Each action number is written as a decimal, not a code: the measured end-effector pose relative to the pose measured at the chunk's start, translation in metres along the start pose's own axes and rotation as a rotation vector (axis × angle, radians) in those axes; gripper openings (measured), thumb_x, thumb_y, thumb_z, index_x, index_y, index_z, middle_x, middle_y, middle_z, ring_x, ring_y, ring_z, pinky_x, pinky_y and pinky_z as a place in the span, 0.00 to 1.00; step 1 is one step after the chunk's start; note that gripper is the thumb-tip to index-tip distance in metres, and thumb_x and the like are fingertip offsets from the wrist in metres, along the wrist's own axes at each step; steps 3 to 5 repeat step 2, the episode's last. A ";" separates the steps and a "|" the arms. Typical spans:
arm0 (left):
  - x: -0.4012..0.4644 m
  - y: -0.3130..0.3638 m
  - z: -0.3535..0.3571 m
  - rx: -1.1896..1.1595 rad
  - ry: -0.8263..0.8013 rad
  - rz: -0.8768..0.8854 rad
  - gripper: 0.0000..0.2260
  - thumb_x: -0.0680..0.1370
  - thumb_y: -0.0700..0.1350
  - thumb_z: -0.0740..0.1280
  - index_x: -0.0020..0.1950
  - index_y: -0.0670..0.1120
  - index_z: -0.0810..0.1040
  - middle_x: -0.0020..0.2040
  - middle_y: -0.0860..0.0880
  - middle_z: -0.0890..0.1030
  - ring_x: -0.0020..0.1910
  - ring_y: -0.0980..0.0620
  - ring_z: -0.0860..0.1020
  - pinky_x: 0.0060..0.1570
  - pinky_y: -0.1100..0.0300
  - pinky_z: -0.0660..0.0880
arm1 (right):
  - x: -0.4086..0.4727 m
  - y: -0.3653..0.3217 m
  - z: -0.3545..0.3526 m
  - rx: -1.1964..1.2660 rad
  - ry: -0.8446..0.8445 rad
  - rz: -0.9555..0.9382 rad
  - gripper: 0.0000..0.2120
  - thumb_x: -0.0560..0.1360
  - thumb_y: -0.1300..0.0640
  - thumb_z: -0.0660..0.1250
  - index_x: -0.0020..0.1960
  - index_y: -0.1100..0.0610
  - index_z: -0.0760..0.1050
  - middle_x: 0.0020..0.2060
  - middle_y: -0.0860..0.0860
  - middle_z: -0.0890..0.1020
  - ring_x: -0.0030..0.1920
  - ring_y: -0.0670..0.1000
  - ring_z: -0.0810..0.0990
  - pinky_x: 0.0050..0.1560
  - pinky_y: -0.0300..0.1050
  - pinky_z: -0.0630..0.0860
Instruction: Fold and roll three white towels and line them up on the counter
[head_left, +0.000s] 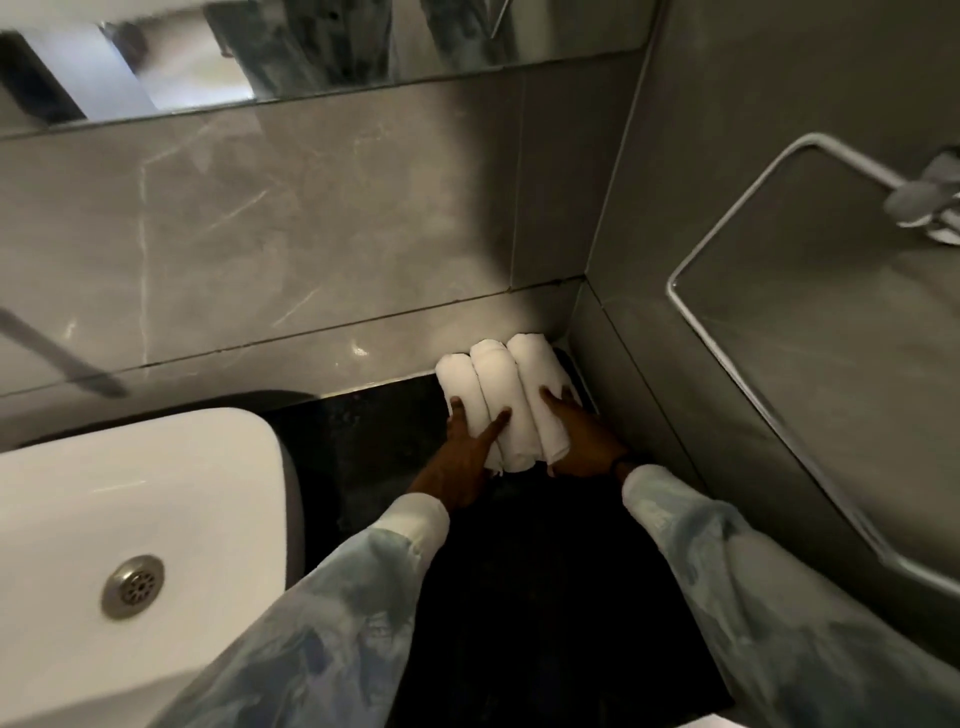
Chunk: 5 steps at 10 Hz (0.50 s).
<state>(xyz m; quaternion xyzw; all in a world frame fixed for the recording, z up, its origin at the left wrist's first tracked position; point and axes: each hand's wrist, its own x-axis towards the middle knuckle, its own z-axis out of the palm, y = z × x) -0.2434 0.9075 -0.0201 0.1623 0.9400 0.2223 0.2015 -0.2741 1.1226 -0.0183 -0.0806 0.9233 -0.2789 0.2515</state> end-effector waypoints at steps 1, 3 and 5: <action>-0.018 -0.011 -0.022 0.095 -0.059 -0.088 0.41 0.76 0.49 0.68 0.75 0.61 0.40 0.76 0.35 0.36 0.74 0.30 0.47 0.71 0.37 0.58 | -0.013 -0.022 -0.009 -0.067 0.060 0.035 0.55 0.68 0.47 0.75 0.77 0.47 0.37 0.79 0.55 0.46 0.77 0.59 0.51 0.75 0.57 0.57; -0.054 -0.017 -0.047 0.183 0.157 -0.073 0.34 0.77 0.53 0.62 0.77 0.58 0.44 0.77 0.36 0.46 0.74 0.31 0.52 0.71 0.39 0.59 | -0.046 -0.056 -0.015 -0.185 0.162 0.000 0.42 0.76 0.49 0.65 0.78 0.48 0.39 0.79 0.54 0.49 0.77 0.58 0.53 0.75 0.57 0.55; -0.054 -0.017 -0.047 0.183 0.157 -0.073 0.34 0.77 0.53 0.62 0.77 0.58 0.44 0.77 0.36 0.46 0.74 0.31 0.52 0.71 0.39 0.59 | -0.046 -0.056 -0.015 -0.185 0.162 0.000 0.42 0.76 0.49 0.65 0.78 0.48 0.39 0.79 0.54 0.49 0.77 0.58 0.53 0.75 0.57 0.55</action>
